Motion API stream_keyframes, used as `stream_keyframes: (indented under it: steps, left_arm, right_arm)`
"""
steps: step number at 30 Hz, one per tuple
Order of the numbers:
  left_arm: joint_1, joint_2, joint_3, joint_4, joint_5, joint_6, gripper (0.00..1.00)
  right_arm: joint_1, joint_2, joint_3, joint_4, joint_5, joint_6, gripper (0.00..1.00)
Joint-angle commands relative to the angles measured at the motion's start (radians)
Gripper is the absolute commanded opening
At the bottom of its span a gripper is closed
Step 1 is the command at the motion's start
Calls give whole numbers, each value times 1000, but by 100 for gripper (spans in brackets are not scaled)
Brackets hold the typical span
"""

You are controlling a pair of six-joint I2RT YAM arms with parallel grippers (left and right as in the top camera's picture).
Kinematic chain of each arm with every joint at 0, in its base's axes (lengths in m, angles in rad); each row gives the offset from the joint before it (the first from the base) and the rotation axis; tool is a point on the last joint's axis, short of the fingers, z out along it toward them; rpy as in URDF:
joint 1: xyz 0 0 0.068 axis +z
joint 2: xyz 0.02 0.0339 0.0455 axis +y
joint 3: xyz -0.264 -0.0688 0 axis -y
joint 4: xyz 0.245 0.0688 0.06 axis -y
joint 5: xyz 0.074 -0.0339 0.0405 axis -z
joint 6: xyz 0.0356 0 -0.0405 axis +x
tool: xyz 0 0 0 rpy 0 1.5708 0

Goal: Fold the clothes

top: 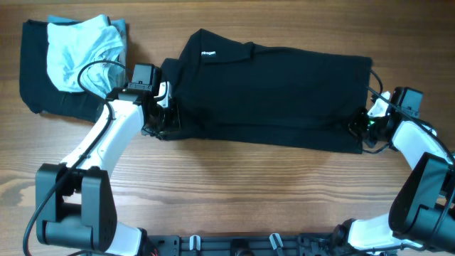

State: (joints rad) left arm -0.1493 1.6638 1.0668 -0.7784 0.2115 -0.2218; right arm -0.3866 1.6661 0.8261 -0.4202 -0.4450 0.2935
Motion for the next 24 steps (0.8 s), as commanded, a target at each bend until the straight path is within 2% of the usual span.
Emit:
stream_keyframes:
  steps: [1,7,16,18,19,21,24]
  left_arm:
    - [3,-22,20,0,16,6,43]
    - [3,-22,20,-1,16,6,43]
    - [3,-22,20,0,16,6,44]
    - [3,-22,20,-1,16,6,46]
    - [3,-22,20,-1,17,6,48]
    - [3,-22,20,-1,17,6,50]
    - [3,-22,20,-1,51,27,54]
  right_arm:
    - [2,-10,-5,69,-112,30,4]
    - [2,-10,-5,151,-118,150,4]
    - [2,-9,-5,211,-87,185,5]
    - [2,-9,-5,205,-65,185,4]
    - [2,-9,-5,194,-49,185,18]
    - [2,-10,-5,161,-23,191,54]
    - [-2,-10,-5,98,27,208,61]
